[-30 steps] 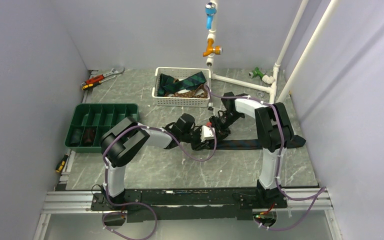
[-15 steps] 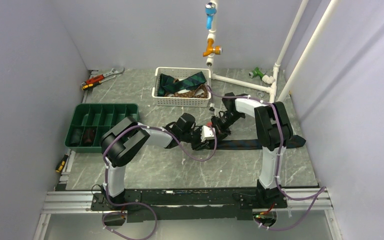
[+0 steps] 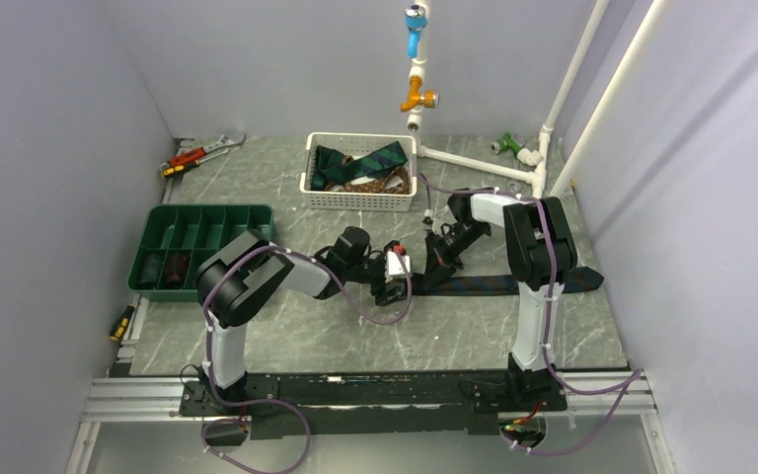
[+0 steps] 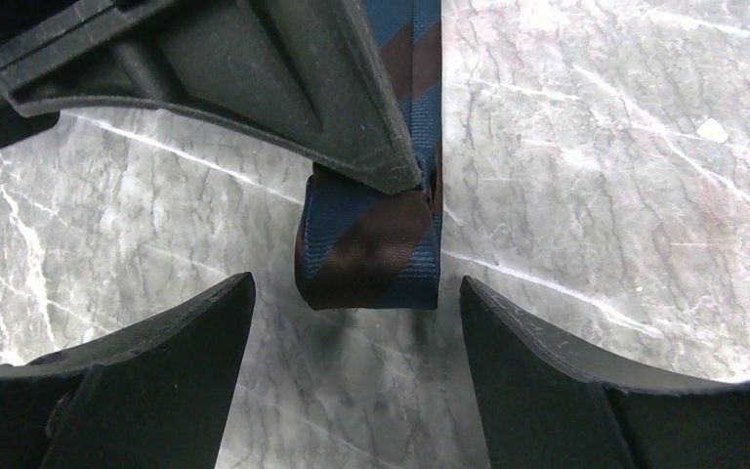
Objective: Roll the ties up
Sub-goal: Roll the tie at the center of the board.
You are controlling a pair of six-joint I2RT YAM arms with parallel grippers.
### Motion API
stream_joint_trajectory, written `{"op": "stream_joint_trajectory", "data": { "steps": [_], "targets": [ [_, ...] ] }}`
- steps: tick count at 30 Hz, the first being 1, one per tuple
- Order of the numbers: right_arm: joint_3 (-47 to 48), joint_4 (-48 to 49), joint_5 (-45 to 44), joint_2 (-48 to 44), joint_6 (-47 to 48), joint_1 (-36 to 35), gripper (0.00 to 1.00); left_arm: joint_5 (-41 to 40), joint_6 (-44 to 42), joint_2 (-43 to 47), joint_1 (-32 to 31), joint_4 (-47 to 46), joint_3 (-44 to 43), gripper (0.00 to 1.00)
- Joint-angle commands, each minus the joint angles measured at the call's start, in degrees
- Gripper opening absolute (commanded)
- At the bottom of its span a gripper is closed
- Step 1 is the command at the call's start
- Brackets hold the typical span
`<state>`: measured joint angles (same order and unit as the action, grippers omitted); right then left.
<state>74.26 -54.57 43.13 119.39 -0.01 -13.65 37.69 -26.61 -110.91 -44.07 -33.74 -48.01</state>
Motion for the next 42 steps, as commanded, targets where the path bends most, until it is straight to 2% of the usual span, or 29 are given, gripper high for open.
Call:
{"op": "stream_joint_trajectory", "data": {
  "steps": [1, 6, 11, 14, 17, 18, 20, 23, 25, 30, 35, 42],
  "targets": [
    [-0.39, 6.11, -18.32, 5.38, 3.74, -0.45, 0.0, 2.2, -0.01, -4.17, -0.08, -2.69, 0.82, 0.82],
    [-0.12, 6.32, -20.8, 5.97, 3.67, -0.32, 0.0, 5.51, 6.15, -7.79, -0.16, -7.41, -1.77, 0.76],
    [-0.45, 8.28, -18.52, 5.1, 4.31, -0.77, 0.0, 5.75, 9.16, -9.8, -0.09, -6.97, -2.45, 0.56],
    [-0.41, 9.91, -15.98, 4.3, 4.59, -2.13, 0.0, 2.71, 6.83, -7.57, -0.08, -3.35, -0.48, 0.41],
    [0.24, 11.28, -12.28, 3.62, 3.92, -3.88, 0.0, -0.28, 5.67, -4.29, 0.71, 2.88, 1.43, 0.32],
    [0.86, 11.16, -10.49, 3.59, 3.61, -4.24, 0.02, -1.16, 4.59, -3.13, 0.98, 7.17, 1.32, 0.3],
    [1.98, 10.74, -6.88, 2.93, 2.82, -4.42, 0.14, -3.44, 2.91, -1.32, 1.24, 13.83, 1.02, 0.26],
    [2.94, 8.64, -4.08, -0.05, 3.24, -4.21, 0.29, -5.82, 0.59, 0.44, 1.2, 22.32, 0.0, 0.22],
    [2.72, 6.85, -3.04, -2.39, 4.67, -3.84, 0.35, -6.77, 0.34, 0.86, 1.2, 25.14, -0.55, 0.21],
    [0.78, 4.22, 1.22, -7.83, 5.9, -2.96, 0.38, -9.13, 0.27, -0.78, 0.66, 29.78, -3.74, 0.2],
    [-1.23, 7.66, 5.86, -10.01, 1.16, -3.75, 0.44, -10.09, 0.25, -2.01, -0.18, 30.93, -5.25, 0.2],
    [1.39, 8.34, -0.74, -4.86, 0.14, -4.46, 0.39, -10.43, -0.19, -2.63, -0.74, 31.74, -6.06, 0.22]
  ]
}}
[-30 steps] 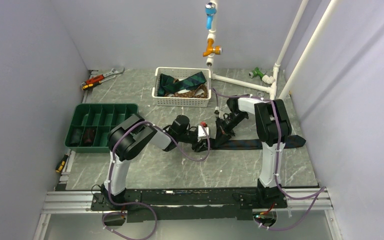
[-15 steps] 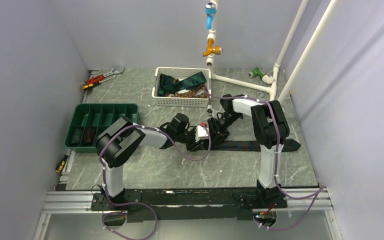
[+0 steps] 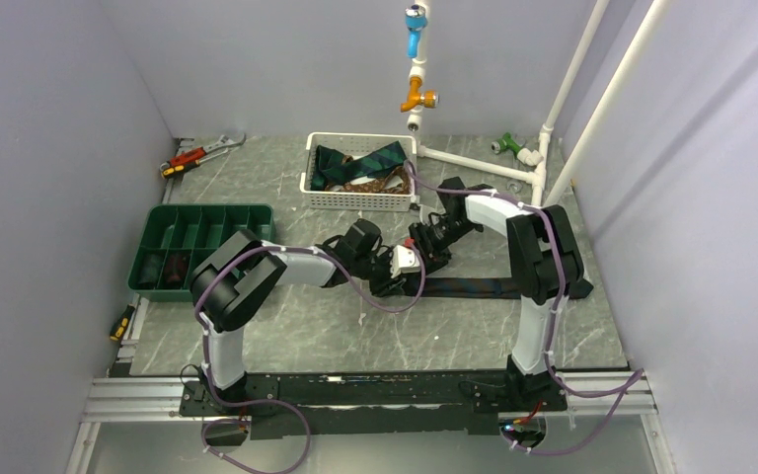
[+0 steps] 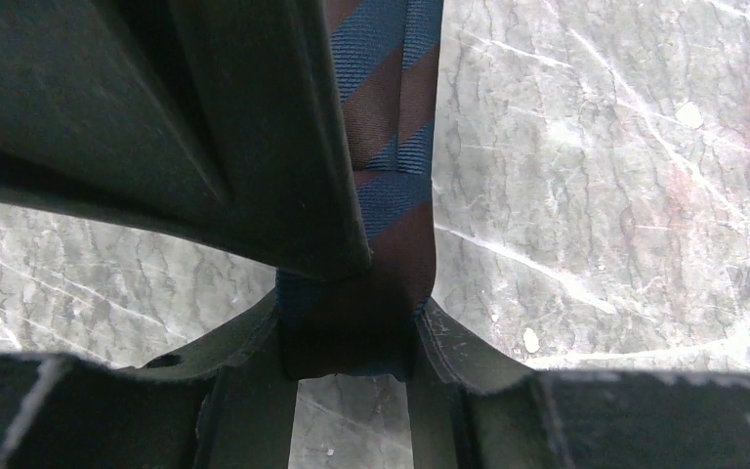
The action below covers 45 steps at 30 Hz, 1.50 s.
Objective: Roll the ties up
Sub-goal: Roll the tie at the center of the board.
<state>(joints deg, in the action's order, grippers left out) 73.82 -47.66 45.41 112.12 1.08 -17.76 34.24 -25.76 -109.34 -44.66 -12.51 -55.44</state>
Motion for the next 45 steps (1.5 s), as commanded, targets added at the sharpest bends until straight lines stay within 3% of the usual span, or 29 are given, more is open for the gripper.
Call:
{"op": "stream_joint_trajectory", "data": {
  "steps": [1, 13, 17, 22, 24, 26, 27, 30, 33, 39, 45],
  "targets": [
    [2.25, 0.78, -3.63, 3.18, -0.62, -0.39, 0.39, -7.0, -1.17, -4.24, -0.18, 10.62, 1.38, 0.23],
    [0.06, -4.18, -11.86, 1.39, 0.71, -0.34, 0.46, -7.76, -1.42, -4.44, -0.28, 10.48, 1.41, 0.23],
    [-0.17, -3.23, -7.67, 2.17, -0.35, -0.41, 0.46, -7.77, -1.42, -4.76, -0.36, 10.24, 1.48, 0.24],
    [1.29, -3.02, -2.25, 7.01, -0.11, 0.01, 0.39, -7.7, -1.4, -4.81, -0.4, 10.22, 1.3, 0.24],
    [2.09, -3.29, -2.55, 8.41, 0.24, 0.48, 0.28, -7.52, -1.43, -4.75, -0.35, 10.13, 1.45, 0.25],
    [2.57, -3.66, -4.58, 9.63, 1.1, 0.84, 0.05, -6.71, -0.92, -4.81, -0.14, 10.06, 1.49, 0.3],
    [2.78, -3.84, -6.14, 9.92, 1.39, 1.11, 0.0, -6.33, -0.63, -4.91, 0.02, 9.88, 1.41, 0.34],
    [2.31, -3.1, -10.82, 9.8, 2.12, 1.42, 0.0, -3.72, 0.38, -3.9, 1.06, 6.72, 2.57, 0.56],
    [0.51, -0.84, -15.03, 8.9, 3.49, 1.33, 0.0, -0.25, 1.09, -1.87, 2.34, -0.28, 4.71, 0.68],
    [-3.48, 3.17, -21.22, 8.15, 5.93, 1.35, 0.0, 7.58, 2.76, -1.0, 3.07, -14.09, 8.92, 0.79],
    [-7.68, 6.82, -24.21, 5.77, 5.14, 1.2, 0.0, 8.6, 14.24, -6.27, 2.79, -25.23, 7.42, 0.78]
  ]
}}
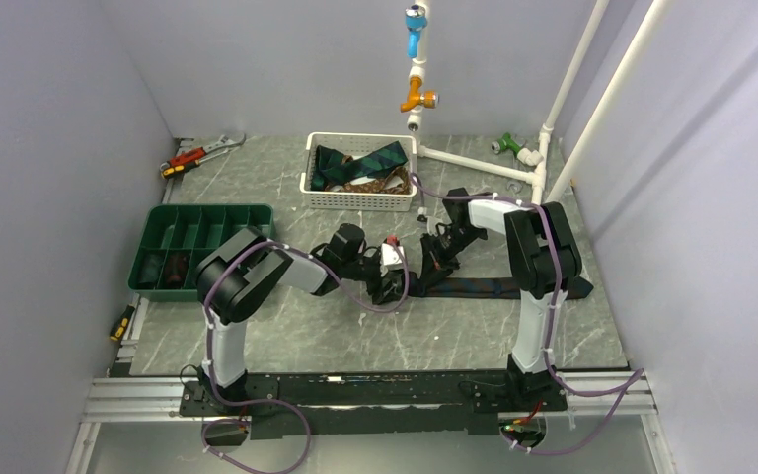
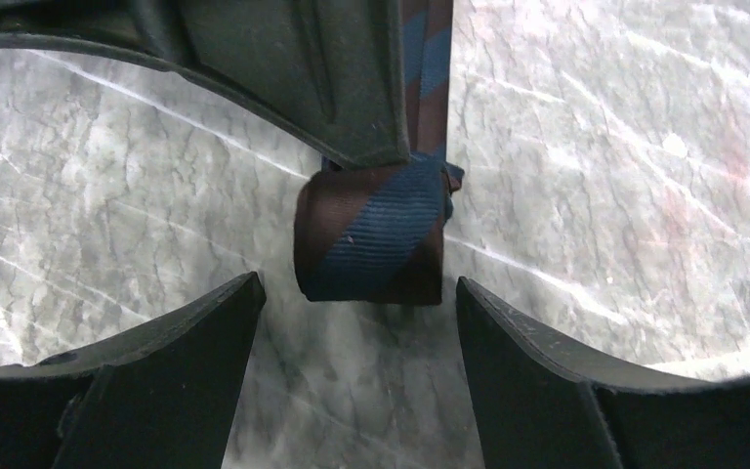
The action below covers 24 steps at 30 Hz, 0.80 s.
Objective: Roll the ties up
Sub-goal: Roll the tie at the center of the board.
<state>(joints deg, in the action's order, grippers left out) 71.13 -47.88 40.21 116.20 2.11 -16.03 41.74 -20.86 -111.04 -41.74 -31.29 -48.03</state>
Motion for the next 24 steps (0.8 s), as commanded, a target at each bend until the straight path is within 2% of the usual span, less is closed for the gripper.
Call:
{"op": "stream_joint_trajectory", "data": {
  "steps": [1, 5, 9, 10, 11, 14, 16, 17, 20, 24],
  "targets": [
    [-5.39, 7.72, -19.04, 1.46, 3.71, -0.69, 0.0, 1.52, 11.74, -5.6, -0.14, -8.11, -0.43, 0.78],
    [-5.29, 9.49, -18.57, 1.97, 2.25, -1.26, 0.0, 2.97, 18.75, -8.38, -0.99, -14.03, -1.19, 0.74],
    [-4.14, 10.82, -18.3, 3.12, 1.45, -1.84, 0.0, 1.68, 16.73, -9.2, -2.37, -13.73, -1.42, 0.68],
    [-3.73, 11.1, -17.88, 3.35, 1.27, -1.99, 0.0, 1.13, 16.01, -9.39, -2.39, -13.02, -1.57, 0.64],
    [-3.24, 11.13, -17.4, 3.67, 1.19, -2.16, 0.0, 0.43, 14.69, -9.32, -2.43, -11.32, -1.81, 0.53],
    [-2.29, 11.22, -14.28, 3.38, 1.14, -2.42, 0.0, -3.79, 8.75, -7.44, -2.39, -3.33, -1.27, 0.37],
    [-1.82, 10.81, -11.63, 2.06, 0.74, -2.36, 0.0, -6.41, 5.18, -6.04, -2.36, 2.32, -0.33, 0.34],
    [-1.42, 10.25, -9.96, 1.4, 0.76, -2.15, 0.04, -7.5, 3.55, -5.45, -2.26, 5.45, 0.0, 0.32],
    [0.3, 7.22, -4.86, -1.02, 1.29, -0.92, 0.23, -10.8, 0.19, -3.04, -2.22, 10.99, 2.12, 0.27],
    [2.76, 1.78, -2.01, -4.3, 2.91, 0.47, 0.45, -14.67, -1.29, -1.83, -2.76, 17.65, 2.14, 0.26]
  ]
}}
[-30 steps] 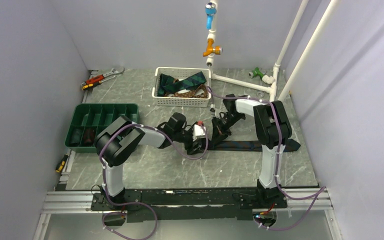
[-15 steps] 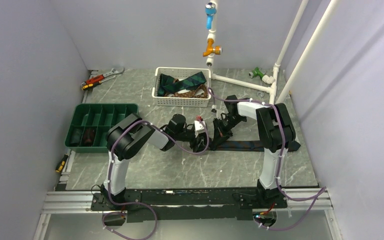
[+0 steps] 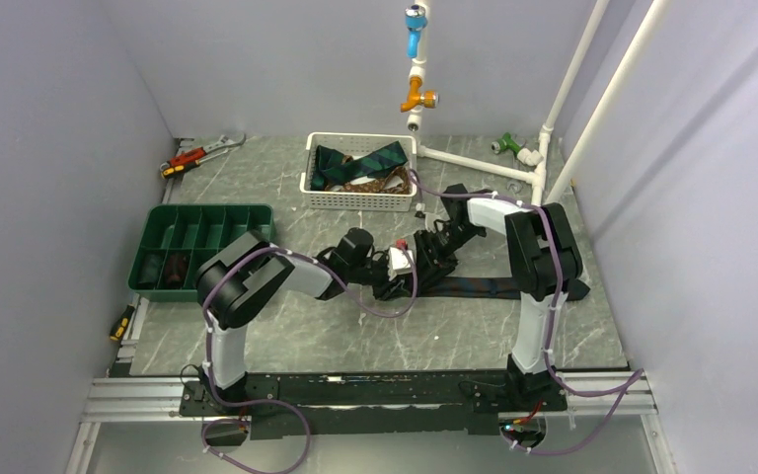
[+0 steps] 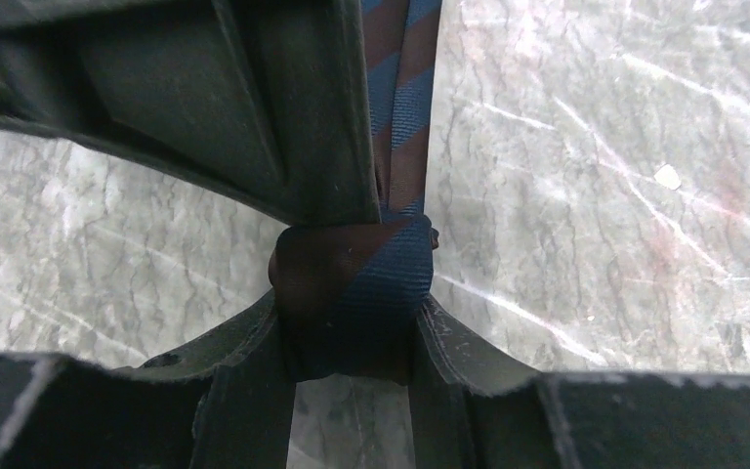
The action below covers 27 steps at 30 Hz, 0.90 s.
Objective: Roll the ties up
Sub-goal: Roll the tie at the center of the board.
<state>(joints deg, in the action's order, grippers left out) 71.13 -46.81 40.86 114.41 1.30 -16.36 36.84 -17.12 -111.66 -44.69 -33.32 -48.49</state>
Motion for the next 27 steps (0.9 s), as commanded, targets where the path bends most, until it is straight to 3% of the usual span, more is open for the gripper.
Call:
{"op": "stream_joint_trajectory", "data": {
  "steps": [1, 9, 21, 27],
  "targets": [
    [3.3, -1.1, -1.99, -3.12, 4.25, 0.94, 0.48, -10.99, -5.64, -1.19, -0.05, 20.89, 2.11, 0.26],
    [4.33, -5.73, 4.5, -6.48, 3.4, 0.9, 0.5, -15.77, -6.76, -3.58, -1.18, 28.97, -4.42, 0.26],
    [3.56, -4.21, 6.9, -6.26, 0.48, 0.67, 0.54, -15.57, -7.92, -4.11, -1.68, 30.73, -5.44, 0.27],
    [1.59, -3.8, -1.31, -1.83, 1.9, -0.83, 0.4, -15.24, -7.35, -4.23, -1.66, 30.51, -5.51, 0.28]
  ]
}}
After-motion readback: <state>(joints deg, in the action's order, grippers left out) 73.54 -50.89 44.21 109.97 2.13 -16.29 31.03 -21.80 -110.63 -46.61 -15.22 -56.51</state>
